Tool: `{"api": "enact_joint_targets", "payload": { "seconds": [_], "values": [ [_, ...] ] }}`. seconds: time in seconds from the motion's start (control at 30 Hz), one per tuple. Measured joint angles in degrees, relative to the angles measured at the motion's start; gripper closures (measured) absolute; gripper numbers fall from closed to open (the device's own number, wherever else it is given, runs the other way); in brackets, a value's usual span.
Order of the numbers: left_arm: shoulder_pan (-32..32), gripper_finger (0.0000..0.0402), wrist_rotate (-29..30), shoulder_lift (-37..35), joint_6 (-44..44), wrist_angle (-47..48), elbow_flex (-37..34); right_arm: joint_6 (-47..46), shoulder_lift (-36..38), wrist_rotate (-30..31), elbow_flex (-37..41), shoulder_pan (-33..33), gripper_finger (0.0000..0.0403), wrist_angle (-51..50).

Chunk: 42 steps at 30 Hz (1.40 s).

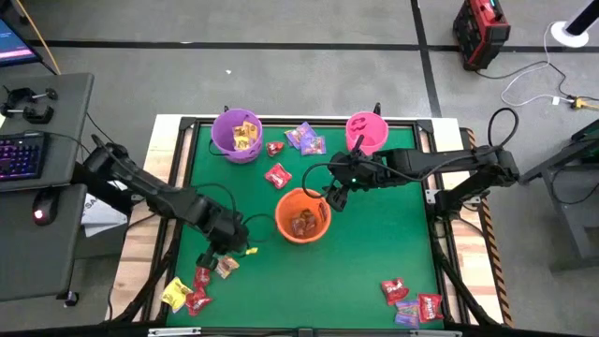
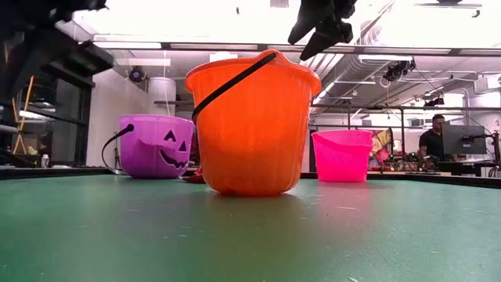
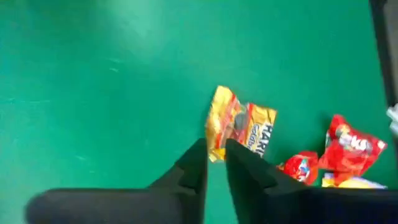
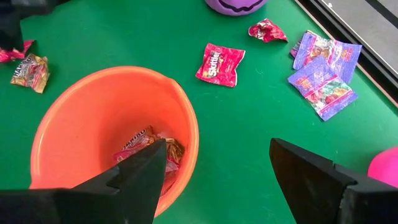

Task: Sort candy by brand, put in halloween buckets
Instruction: Put the yellow-red candy into the orange bucket

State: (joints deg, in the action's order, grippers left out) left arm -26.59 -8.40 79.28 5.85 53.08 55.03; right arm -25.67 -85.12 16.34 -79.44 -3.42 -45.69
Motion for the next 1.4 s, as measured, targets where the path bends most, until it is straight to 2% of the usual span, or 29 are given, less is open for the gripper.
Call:
{"api": "enact_joint_targets", "payload": {
  "seconds": [0.17, 0.37, 0.5, 0.67, 0.8, 0.9, 1.0, 1.1, 1.13, 1.27, 1.4],
  "values": [
    [-2.70, 0.0275, 0.12, 3.69, 0.08, -0.85, -1.75, 0.07, 0.00, 0.00, 0.01, 0.00, 0.0124, 0.04],
    [-3.11, 0.0193, 0.26, 8.45, 2.01, -1.70, -2.80, 0.03, 0.00, 0.02, 0.02, 0.00, 0.0124, 0.04],
    [-3.11, 0.0164, 0.24, 11.11, 2.03, -2.57, -2.80, 0.00, 0.00, 0.02, 0.02, 0.00, 0.0124, 0.04],
    [-3.09, 0.0159, 0.15, 13.91, 2.57, -3.64, -2.78, -0.25, 0.00, 0.02, 0.02, 0.00, 0.0124, 0.04],
    [-3.10, 0.0170, -0.08, 16.38, 2.56, -3.81, -2.77, -0.94, 0.00, 0.01, 0.02, 0.00, 0.0124, 0.02],
    [-3.22, 0.0198, 0.10, 17.43, 2.55, -3.79, -2.60, -1.33, 0.00, 0.02, 0.02, 0.00, 0.0124, 0.02],
    [-3.15, 0.0259, 0.71, 17.29, 2.56, -3.70, -2.62, -1.33, 0.00, 0.02, 0.02, 0.00, 0.0124, -0.28],
    [-3.22, 0.0359, 0.06, 16.25, 3.11, -3.74, -2.71, -1.33, 0.00, 0.01, 0.01, 0.00, 0.0124, -0.93],
    [-3.04, 0.0379, -0.27, 15.67, 3.37, -3.66, -2.71, -1.33, 0.00, 0.02, 0.02, 0.00, 0.0124, -1.21],
    [-1.46, 0.0396, 0.27, 11.77, 5.04, -2.17, -2.71, -1.32, 0.00, 0.02, 0.02, 0.00, 0.0124, -2.01],
    [1.74, 0.0400, 2.16, 3.45, 7.32, -0.22, -2.55, -0.47, 0.00, 0.01, 0.02, 0.00, 0.0124, -2.12]
  ]
}}
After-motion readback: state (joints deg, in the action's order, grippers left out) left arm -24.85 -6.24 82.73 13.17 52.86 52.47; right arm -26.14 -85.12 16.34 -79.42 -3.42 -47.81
